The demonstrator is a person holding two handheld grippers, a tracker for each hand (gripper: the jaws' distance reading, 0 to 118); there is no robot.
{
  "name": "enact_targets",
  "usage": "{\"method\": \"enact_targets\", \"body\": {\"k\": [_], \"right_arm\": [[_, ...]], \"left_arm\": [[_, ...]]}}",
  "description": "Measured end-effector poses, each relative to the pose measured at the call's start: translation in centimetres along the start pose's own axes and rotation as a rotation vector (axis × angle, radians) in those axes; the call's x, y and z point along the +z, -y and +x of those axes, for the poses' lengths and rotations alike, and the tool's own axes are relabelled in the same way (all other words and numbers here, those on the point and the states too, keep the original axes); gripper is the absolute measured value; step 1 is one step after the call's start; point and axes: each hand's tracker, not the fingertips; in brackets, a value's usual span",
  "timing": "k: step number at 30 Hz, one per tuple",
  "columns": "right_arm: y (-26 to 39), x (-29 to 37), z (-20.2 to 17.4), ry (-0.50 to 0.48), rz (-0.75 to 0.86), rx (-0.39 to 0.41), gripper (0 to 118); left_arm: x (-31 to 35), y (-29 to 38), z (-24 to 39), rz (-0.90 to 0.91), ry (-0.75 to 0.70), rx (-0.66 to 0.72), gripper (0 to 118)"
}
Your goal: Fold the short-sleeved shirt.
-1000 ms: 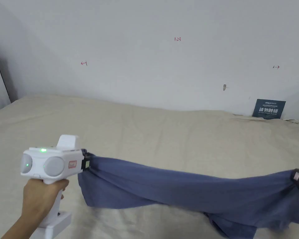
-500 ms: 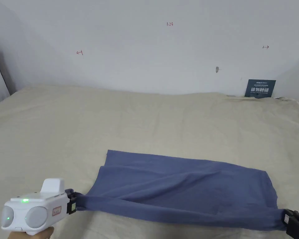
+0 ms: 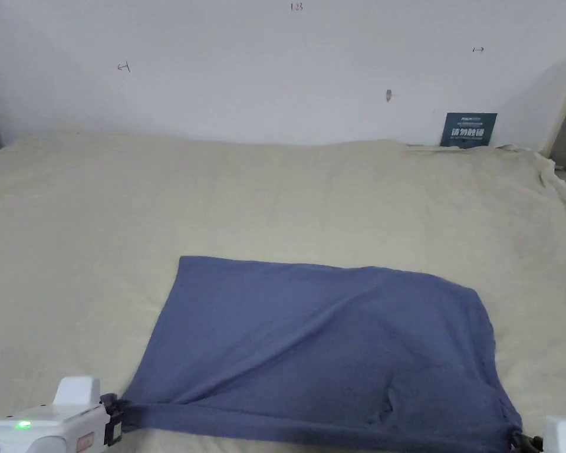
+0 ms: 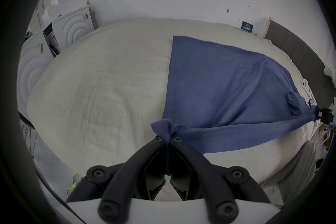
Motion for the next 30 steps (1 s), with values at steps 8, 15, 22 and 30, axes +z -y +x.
{"method": "enact_targets", "body": {"k": [8,15,22,30], "right_arm": [[2.1,-3.9,-0.6,0.054,-0.128,0.028,2],[3.0,-4.4,-1.1,0.082,-0.142,0.017,3],[1.2,-1.9,-2.2,0.107,-0.063,0.054,91],[-3.8,3.6,-4.1,0.094,0.158,0.039,92]], "left_arm": [[-1.5,2.1,1.3,-0.048,-0.042,-0.026,0],[-1.9,2.4,1.9,-0.054,-0.074,-0.029,22],[-0.4,0.4,1.9,-0.036,-0.058,-0.004,105],[4.5,-3.9,3.5,0.200,-0.051,0.002,107]]}}
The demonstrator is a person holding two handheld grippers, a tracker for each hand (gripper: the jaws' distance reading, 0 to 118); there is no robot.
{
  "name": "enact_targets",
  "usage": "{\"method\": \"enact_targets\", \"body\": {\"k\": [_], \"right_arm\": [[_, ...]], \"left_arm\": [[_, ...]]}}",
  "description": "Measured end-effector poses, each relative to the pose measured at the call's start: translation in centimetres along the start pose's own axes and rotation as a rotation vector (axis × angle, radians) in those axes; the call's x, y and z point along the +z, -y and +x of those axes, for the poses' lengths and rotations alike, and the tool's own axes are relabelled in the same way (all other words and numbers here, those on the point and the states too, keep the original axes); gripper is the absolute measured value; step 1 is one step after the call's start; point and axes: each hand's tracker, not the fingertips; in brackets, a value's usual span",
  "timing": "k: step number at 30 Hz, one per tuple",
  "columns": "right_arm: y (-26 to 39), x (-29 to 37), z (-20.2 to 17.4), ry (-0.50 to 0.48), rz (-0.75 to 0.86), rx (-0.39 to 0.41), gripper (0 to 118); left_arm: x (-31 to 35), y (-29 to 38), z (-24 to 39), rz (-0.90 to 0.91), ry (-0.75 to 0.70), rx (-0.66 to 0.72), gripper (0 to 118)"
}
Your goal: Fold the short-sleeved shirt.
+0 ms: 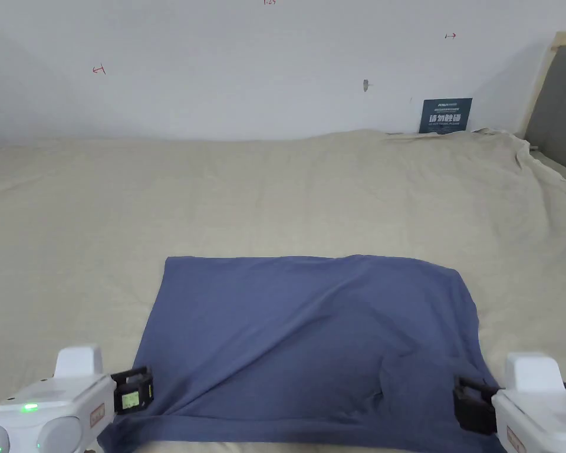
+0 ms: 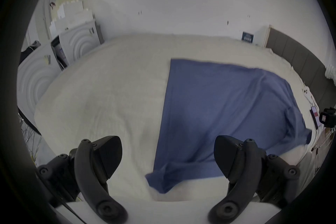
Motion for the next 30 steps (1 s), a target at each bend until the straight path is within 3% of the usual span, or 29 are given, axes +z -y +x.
{"method": "enact_targets", "body": {"k": [6,10,11,12,14,15,16,17,26,30], "right_arm": [[-3.3,2.9,-0.9,-0.021,0.130,-0.004,95],[-4.0,3.8,-1.4,-0.023,0.184,-0.011,94],[-3.9,3.9,-1.5,-0.025,0.189,-0.016,91],[-3.9,4.0,-1.5,-0.030,0.196,-0.025,78],[-3.8,4.2,-1.6,-0.037,0.210,-0.033,39],[-3.7,4.3,-1.6,-0.035,0.216,-0.029,12],[-3.6,4.4,-1.7,-0.027,0.232,-0.024,3],[-3.5,4.4,-1.8,-0.025,0.238,-0.020,2],[-3.5,4.6,-1.5,-0.035,0.244,-0.031,0],[-3.5,4.6,-1.3,-0.043,0.241,-0.045,0]], "left_arm": [[2.7,-3.1,1.0,0.138,0.026,-0.008,115],[3.6,-3.4,2.0,0.170,0.022,-0.053,107],[3.8,-3.3,2.1,0.174,0.028,-0.061,97],[3.9,-3.1,2.2,0.183,0.045,-0.066,74],[4.0,-2.8,2.3,0.183,0.068,-0.061,29],[4.0,-2.7,2.3,0.173,0.079,-0.056,14],[3.9,-2.6,2.2,0.152,0.098,-0.047,7],[3.9,-2.5,2.0,0.138,0.120,-0.025,0],[3.5,-1.8,0.9,0.097,0.129,0.002,0],[2.0,-1.7,-0.2,-0.033,0.127,0.001,0]]}}
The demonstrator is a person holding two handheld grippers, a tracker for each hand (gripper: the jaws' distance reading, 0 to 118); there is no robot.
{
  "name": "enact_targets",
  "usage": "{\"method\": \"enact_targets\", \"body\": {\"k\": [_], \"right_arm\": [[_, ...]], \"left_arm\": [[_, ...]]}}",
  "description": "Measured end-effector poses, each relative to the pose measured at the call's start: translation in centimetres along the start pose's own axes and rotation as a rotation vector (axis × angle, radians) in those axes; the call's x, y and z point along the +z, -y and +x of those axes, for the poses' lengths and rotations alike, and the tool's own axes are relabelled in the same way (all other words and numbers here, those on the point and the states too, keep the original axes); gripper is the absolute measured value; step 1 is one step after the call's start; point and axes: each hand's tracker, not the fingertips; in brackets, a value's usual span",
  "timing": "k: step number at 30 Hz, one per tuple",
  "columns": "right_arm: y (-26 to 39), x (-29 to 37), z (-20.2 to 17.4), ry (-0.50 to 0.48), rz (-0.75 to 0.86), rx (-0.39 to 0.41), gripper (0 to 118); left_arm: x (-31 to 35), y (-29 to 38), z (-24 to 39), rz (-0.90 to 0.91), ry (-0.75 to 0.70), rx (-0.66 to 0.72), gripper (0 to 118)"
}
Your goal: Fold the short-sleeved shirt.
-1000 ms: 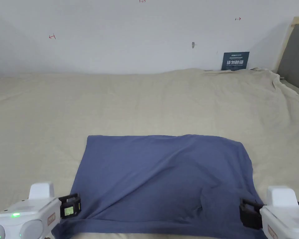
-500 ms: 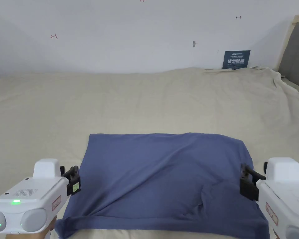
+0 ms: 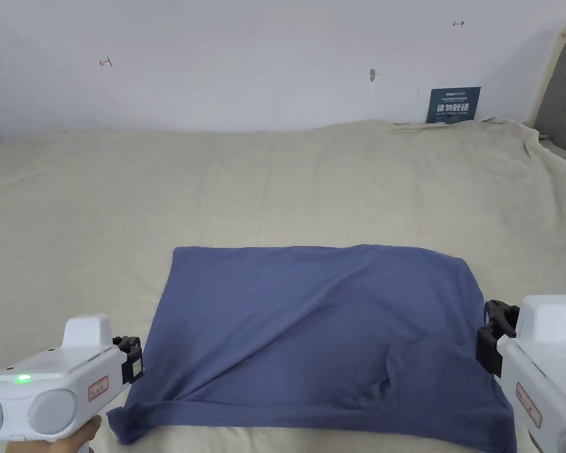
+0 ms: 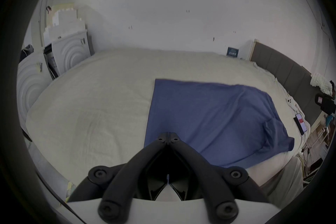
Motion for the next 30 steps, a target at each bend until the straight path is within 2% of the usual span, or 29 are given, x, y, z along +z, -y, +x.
{"method": "enact_targets", "body": {"k": [4,5,7,8,9,10,11,12,18,20,22,24,25,26,28,30], "right_arm": [[0.2,-0.2,0.2,0.000,-0.013,-0.004,0],[0.3,-0.2,0.3,-0.001,-0.016,-0.008,0],[0.5,-0.3,0.3,-0.002,-0.025,-0.012,0],[0.5,-0.3,0.3,-0.002,-0.030,-0.011,0],[0.6,-0.3,0.3,-0.002,-0.032,-0.011,0],[0.6,-0.3,0.4,-0.002,-0.035,-0.010,0],[0.7,-0.3,0.4,-0.002,-0.039,-0.011,0],[0.7,-0.3,0.5,-0.001,-0.040,-0.012,0],[1.2,-0.5,1.3,0.015,-0.060,-0.028,1],[1.4,-0.6,1.5,0.023,-0.068,-0.029,0],[1.6,-0.6,1.7,0.027,-0.077,-0.034,0],[1.8,-0.6,2.0,0.030,-0.083,-0.042,0],[1.9,-0.6,2.1,0.031,-0.086,-0.046,0],[2.0,-0.7,2.2,0.033,-0.091,-0.049,1],[2.4,-1.0,2.6,0.033,-0.109,-0.060,1],[3.1,-1.5,3.4,0.022,-0.142,-0.107,1]], "left_arm": [[-1.7,0.7,-1.6,-0.100,-0.015,0.047,0],[-2.1,0.9,-2.0,-0.130,-0.007,0.061,5],[-2.9,1.6,-2.9,-0.180,-0.011,0.095,25],[-3.4,1.9,-3.3,-0.198,-0.009,0.115,40],[-3.8,2.1,-3.7,-0.214,-0.011,0.130,64],[-4.4,2.7,-4.1,-0.229,-0.020,0.142,76],[-4.9,3.0,-4.3,-0.244,-0.028,0.147,83],[-5.2,3.3,-4.5,-0.252,-0.034,0.148,84],[-7.3,5.0,-4.8,-0.312,-0.065,0.153,84],[-7.7,5.3,-4.6,-0.314,-0.065,0.141,79],[-7.9,5.5,-4.1,-0.329,-0.063,0.108,50],[-8.3,5.8,-3.6,-0.355,-0.033,0.062,33],[-8.5,5.9,-3.4,-0.364,-0.019,0.062,11],[-8.5,6.1,-3.3,-0.360,-0.022,0.067,3],[-8.3,6.1,-2.8,-0.351,-0.025,0.037,2],[-7.8,5.9,-2.6,-0.334,-0.020,0.031,1]]}}
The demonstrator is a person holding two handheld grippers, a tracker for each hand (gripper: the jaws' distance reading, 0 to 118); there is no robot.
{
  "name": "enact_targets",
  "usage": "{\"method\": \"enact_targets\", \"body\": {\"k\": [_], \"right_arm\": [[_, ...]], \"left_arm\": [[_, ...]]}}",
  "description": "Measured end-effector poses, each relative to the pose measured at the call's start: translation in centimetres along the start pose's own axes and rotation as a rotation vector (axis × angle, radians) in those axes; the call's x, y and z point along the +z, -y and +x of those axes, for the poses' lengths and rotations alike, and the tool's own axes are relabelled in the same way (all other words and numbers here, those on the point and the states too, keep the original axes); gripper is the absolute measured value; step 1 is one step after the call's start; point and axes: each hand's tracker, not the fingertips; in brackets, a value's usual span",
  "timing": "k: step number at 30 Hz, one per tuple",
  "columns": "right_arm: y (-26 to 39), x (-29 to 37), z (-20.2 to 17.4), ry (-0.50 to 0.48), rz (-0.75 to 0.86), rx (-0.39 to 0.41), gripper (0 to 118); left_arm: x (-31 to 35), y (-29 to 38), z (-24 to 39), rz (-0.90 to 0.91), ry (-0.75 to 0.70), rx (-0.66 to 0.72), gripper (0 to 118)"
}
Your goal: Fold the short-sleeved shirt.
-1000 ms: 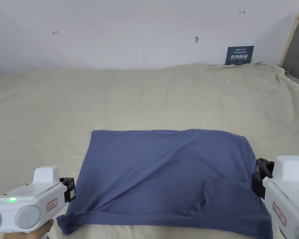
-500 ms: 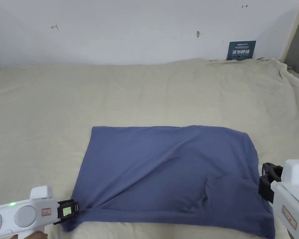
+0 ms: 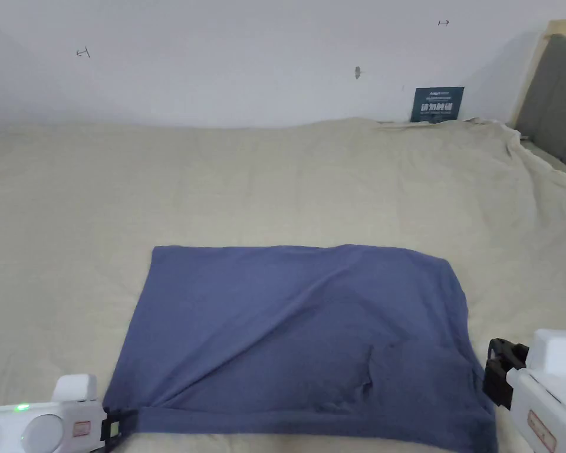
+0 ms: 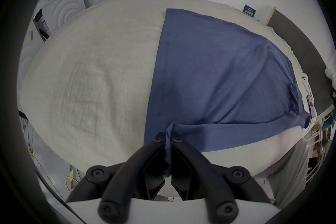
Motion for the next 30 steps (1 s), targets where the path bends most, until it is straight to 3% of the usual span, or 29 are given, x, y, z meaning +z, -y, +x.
{"method": "enact_targets", "body": {"k": [2,5,6,7,9,10,11,15,17,19,21,24,30], "right_arm": [[1.1,-1.2,1.1,-0.002,-0.058,-0.064,1],[2.9,-3.2,2.0,0.034,-0.158,-0.052,4],[3.5,-3.7,2.1,0.036,-0.189,-0.049,13],[4.2,-4.3,2.3,0.041,-0.214,-0.055,29],[5.4,-5.5,2.8,0.044,-0.281,-0.068,82],[6.1,-6.1,2.8,0.038,-0.311,-0.077,93],[6.6,-6.5,2.8,0.039,-0.333,-0.072,93],[8.3,-7.8,2.5,0.056,-0.378,-0.032,93],[8.9,-8.3,2.5,0.056,-0.389,-0.037,86],[9.4,-8.5,2.5,0.053,-0.403,-0.046,62],[9.6,-8.6,2.5,0.047,-0.406,-0.056,22],[9.9,-8.4,2.3,0.047,-0.396,-0.041,5],[8.8,-7.1,3.2,0.020,-0.349,-0.046,2]], "left_arm": [[0.9,-0.2,0.2,0.031,0.005,-0.001,1],[2.3,-0.8,0.1,0.072,0.007,-0.009,1],[2.6,-1.0,0.1,0.083,0.009,-0.011,1],[3.1,-1.2,0.1,0.093,0.010,-0.013,1],[4.5,-1.5,0.6,0.115,0.011,-0.019,1],[4.8,-1.7,0.6,0.122,0.012,-0.020,1],[5.0,-1.8,0.6,0.128,0.015,-0.019,1],[5.8,-2.0,1.0,0.142,0.027,-0.010,1],[5.7,-2.0,1.0,0.142,0.027,-0.008,1],[5.7,-1.9,1.1,0.140,0.028,-0.008,1],[5.5,-1.9,1.0,0.137,0.026,-0.008,1],[5.5,-1.9,1.0,0.134,0.027,-0.003,1],[5.3,-2.0,0.5,0.136,0.036,0.032,1]]}}
